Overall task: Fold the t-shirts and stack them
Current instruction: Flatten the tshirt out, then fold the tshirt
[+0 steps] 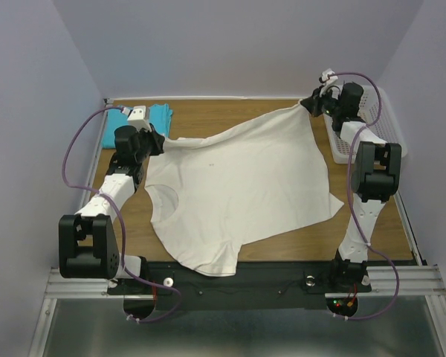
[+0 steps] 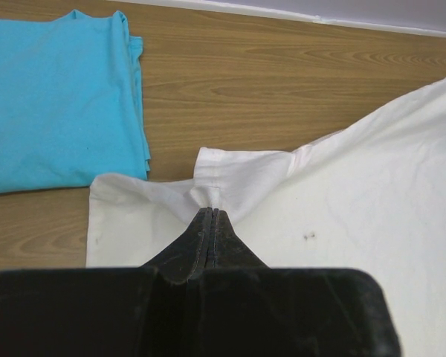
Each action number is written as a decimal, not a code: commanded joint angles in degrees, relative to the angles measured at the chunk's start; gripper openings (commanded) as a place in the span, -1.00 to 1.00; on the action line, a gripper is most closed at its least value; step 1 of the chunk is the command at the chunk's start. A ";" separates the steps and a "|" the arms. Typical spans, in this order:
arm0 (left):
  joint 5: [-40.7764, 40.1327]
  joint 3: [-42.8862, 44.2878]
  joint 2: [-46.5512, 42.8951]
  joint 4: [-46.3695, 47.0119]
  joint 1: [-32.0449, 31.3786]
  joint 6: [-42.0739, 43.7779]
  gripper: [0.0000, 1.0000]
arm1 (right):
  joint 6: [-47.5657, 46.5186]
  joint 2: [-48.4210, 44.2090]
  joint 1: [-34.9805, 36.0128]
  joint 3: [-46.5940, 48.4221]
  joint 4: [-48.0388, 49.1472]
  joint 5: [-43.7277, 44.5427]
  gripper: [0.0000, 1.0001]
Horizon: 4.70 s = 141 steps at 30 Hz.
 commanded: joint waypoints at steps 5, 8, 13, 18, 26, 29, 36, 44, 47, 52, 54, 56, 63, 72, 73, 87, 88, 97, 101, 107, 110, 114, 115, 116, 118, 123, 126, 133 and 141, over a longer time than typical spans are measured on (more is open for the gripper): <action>-2.02 2.57 -2.74 1.55 0.19 -1.57 -1.00 | -4.84 -1.14 -0.66 1.72 0.34 0.84 -0.99; -2.98 3.27 -2.83 1.73 0.81 -2.89 -1.00 | 0.68 -1.58 -0.74 1.89 0.87 1.72 -0.99; -4.39 5.73 -2.04 1.38 2.13 -5.26 -1.00 | 15.88 -2.37 -0.75 2.94 -0.35 5.84 -0.99; -3.08 8.80 -0.54 1.29 2.13 -6.67 -1.00 | 25.38 -2.37 -0.74 4.00 -2.20 5.85 -0.99; -3.07 11.27 0.95 0.76 3.97 -6.85 -1.00 | 36.01 -3.16 -0.74 4.70 -6.34 11.74 -0.99; -2.72 11.62 1.57 0.76 4.41 -6.85 -1.00 | 37.26 -3.16 -0.74 5.40 -6.51 12.53 -0.99; -3.07 13.02 3.50 1.20 5.03 -6.85 -1.00 | 35.25 -2.81 -0.74 6.29 -6.51 12.88 -0.99; -2.72 14.78 5.35 1.82 5.29 -7.02 -1.00 | 32.34 -2.10 -0.74 8.66 -5.81 8.67 -0.99; -2.81 15.05 5.52 1.99 5.29 -6.85 -1.00 | 32.07 -2.37 -0.83 8.84 -5.37 8.14 -0.99; -1.85 14.96 6.40 2.60 5.29 -7.11 -1.00 | 31.90 -1.84 -0.74 8.14 -5.37 7.35 -0.99; -1.32 14.79 6.58 2.87 5.29 -7.29 -1.00 | 31.64 -1.58 -0.66 7.78 -5.19 6.73 -0.99; -1.14 14.52 6.93 2.78 5.29 -7.20 -1.00 | 31.20 -0.96 -0.66 7.17 -5.19 6.47 -0.99; -0.26 14.34 9.04 2.78 5.29 -7.20 -1.00 | 29.61 1.94 -0.66 8.04 -5.28 7.34 -0.99; 1.06 15.84 12.03 2.70 5.21 -7.37 -1.00 | 29.00 6.24 -0.57 10.42 -5.37 6.03 -0.99; 1.14 16.10 12.20 2.78 5.20 -7.37 -1.00 | 28.82 6.51 -0.57 10.42 -5.37 6.03 -0.99; 2.81 16.28 12.64 2.70 4.41 -5.97 -1.00 | 25.48 10.46 0.31 13.58 -5.37 8.40 -0.99; 2.99 16.19 12.64 2.70 4.33 -5.53 -1.00 | 24.61 10.64 0.31 14.02 -5.37 7.79 -0.99; 4.40 13.91 10.97 2.78 4.06 -3.86 -1.00 | 21.01 10.99 0.40 13.32 -5.37 7.08 -0.99; 3.78 11.71 9.04 2.34 4.06 -3.33 -1.00 | 19.60 9.94 0.40 11.74 -5.28 7.34 -0.99; 4.04 8.55 5.62 1.91 3.97 -2.36 -1.00 | 19.07 9.50 0.31 11.21 -5.28 8.05 -0.99; 3.96 7.50 3.77 0.68 4.06 -1.75 -1.00 | 19.15 9.32 0.31 11.12 -5.28 8.57 -0.99; 3.69 6.00 1.48 -0.20 4.06 -0.96 -1.00 | 18.89 9.32 0.22 10.94 -5.28 9.19 -0.99; 3.61 5.82 1.31 -0.47 4.06 -0.87 -1.00 | 18.98 9.32 0.31 10.86 -5.37 9.28 -0.99; 3.69 5.56 0.87 -0.82 4.06 -0.78 -1.00 | 18.98 9.15 0.31 10.77 -5.28 9.28 -0.99; 3.96 5.12 0.43 -1.26 4.06 -0.69 -1.00 | 19.06 9.23 0.31 10.59 -5.28 9.28 -0.99; 4.48 3.01 -1.33 -1.61 3.97 -0.87 -1.00 | 18.98 8.88 0.31 10.33 -5.28 9.45 -0.99; 4.75 2.22 -2.12 -2.14 3.97 -0.61 -1.00 | 18.63 8.71 0.31 9.89 -5.28 9.54 -0.99; 5.45 0.28 -4.76 -2.93 3.80 -1.13 -1.00 | 18.10 8.27 0.31 9.28 -5.28 9.72 -0.99; 5.80 -1.91 -7.22 -4.42 2.92 -1.13 -1.00 | 18.19 8.27 0.31 9.18 -5.10 9.19 -0.99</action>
